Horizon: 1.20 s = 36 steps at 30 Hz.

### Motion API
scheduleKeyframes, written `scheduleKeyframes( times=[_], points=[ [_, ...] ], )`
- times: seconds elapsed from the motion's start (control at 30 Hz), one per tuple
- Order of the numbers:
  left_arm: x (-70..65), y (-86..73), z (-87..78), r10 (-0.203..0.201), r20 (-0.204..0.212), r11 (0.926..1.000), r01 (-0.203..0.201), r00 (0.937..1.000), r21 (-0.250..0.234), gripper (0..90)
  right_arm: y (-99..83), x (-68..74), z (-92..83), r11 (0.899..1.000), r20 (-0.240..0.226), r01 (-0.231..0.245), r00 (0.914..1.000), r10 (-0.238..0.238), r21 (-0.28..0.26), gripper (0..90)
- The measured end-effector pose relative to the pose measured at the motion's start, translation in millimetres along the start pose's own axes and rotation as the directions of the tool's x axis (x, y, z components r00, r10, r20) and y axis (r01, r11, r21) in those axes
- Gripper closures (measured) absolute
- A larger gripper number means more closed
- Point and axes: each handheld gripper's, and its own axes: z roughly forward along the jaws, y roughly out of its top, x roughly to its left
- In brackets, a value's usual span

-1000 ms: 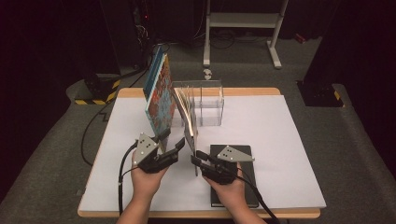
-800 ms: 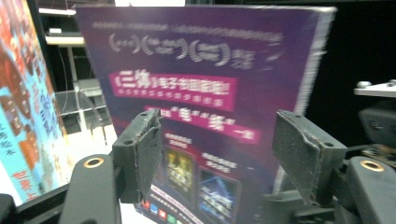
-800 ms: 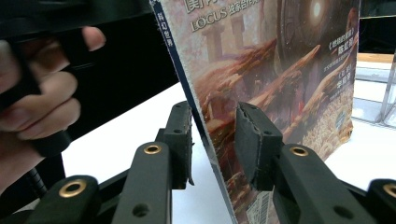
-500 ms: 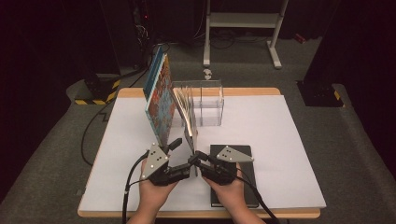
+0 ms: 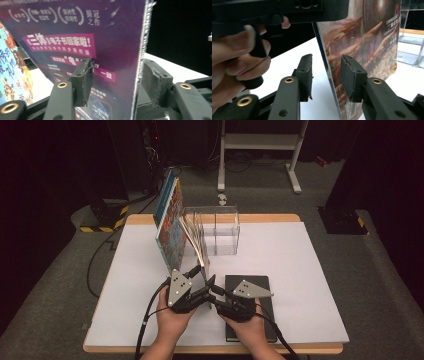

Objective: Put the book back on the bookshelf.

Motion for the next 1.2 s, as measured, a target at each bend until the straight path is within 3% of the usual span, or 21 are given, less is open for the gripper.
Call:
scheduleKeyframes(
  times=[0.1,0.27,0.33,0.37,0.43,0.47,0.5,0.67,0.77,0.9,1.0,1.2],
  points=[
    [1.1,-0.4,2.2,-0.003,-0.015,1.0000,0.003,0.9999,-0.001,45.6,-1.3,-1.7,-7.4,1.000,-0.003,-0.004,1.0000,0.004,0.003,59.0],
    [2.1,0.4,1.5,0.001,-0.035,1.0000,-0.002,0.9994,-0.008,49.4,-6.7,-8.9,-35.1,1.000,0.028,0.010,0.9996,-0.011,0.008,57.3],
    [1.8,0.7,0.7,0.009,-0.040,0.9999,-0.010,0.9992,-0.009,50.5,-9.5,-16.8,-49.1,1.000,0.061,0.019,0.9979,-0.019,0.009,57.0],
    [1.8,1.0,0.0,0.018,-0.045,0.9998,-0.019,0.9988,-0.007,51.6,-12.8,-27.5,-62.6,1.000,0.104,0.025,0.9943,-0.026,0.007,56.9],
    [1.6,1.1,-0.1,0.021,-0.047,0.9998,-0.021,0.9987,-0.005,52.2,-14.8,-33.6,-68.9,1.000,0.123,0.021,0.9922,-0.021,0.002,56.9],
    [0.9,1.2,0.0,0.020,-0.049,0.9998,-0.021,0.9986,-0.008,53.0,-16.9,-39.8,-74.4,1.000,0.141,0.011,0.9899,-0.010,-0.007,56.9],
    [-0.4,1.4,-0.5,0.034,-0.054,0.9994,-0.035,0.9980,-0.006,55.3,-20.7,-51.4,-83.2,0.999,0.156,-0.030,0.9871,0.034,-0.033,56.9],
    [-2.1,2.6,-3.1,0.060,-0.069,0.9982,-0.061,0.9958,-0.003,62.5,-23.1,-62.6,-92.0,0.998,0.181,-0.054,0.9816,0.061,-0.045,56.9],
    [-0.7,4.3,-6.2,0.076,-0.082,0.9971,-0.075,0.9938,0.006,71.9,-23.9,-66.5,-94.7,0.998,0.194,-0.052,0.9792,0.060,-0.045,57.1],
    [7.2,7.5,-10.7,0.046,-0.075,0.9989,-0.046,0.9961,0.002,82.8,-25.6,-72.9,-96.6,0.998,0.212,-0.047,0.9758,0.054,-0.040,57.6],
    [11.0,8.4,-12.3,0.041,-0.076,0.9991,-0.042,0.9963,-0.001,83.4,-26.8,-77.2,-98.0,0.997,0.221,-0.062,0.9728,0.070,-0.043,57.8],
    [17.2,10.7,-13.5,0.043,-0.036,0.9991,-0.042,0.9985,0.009,83.5,-30.5,-85.8,-99.2,0.994,0.227,-0.097,0.9683,0.105,-0.043,58.5]
  ],
)
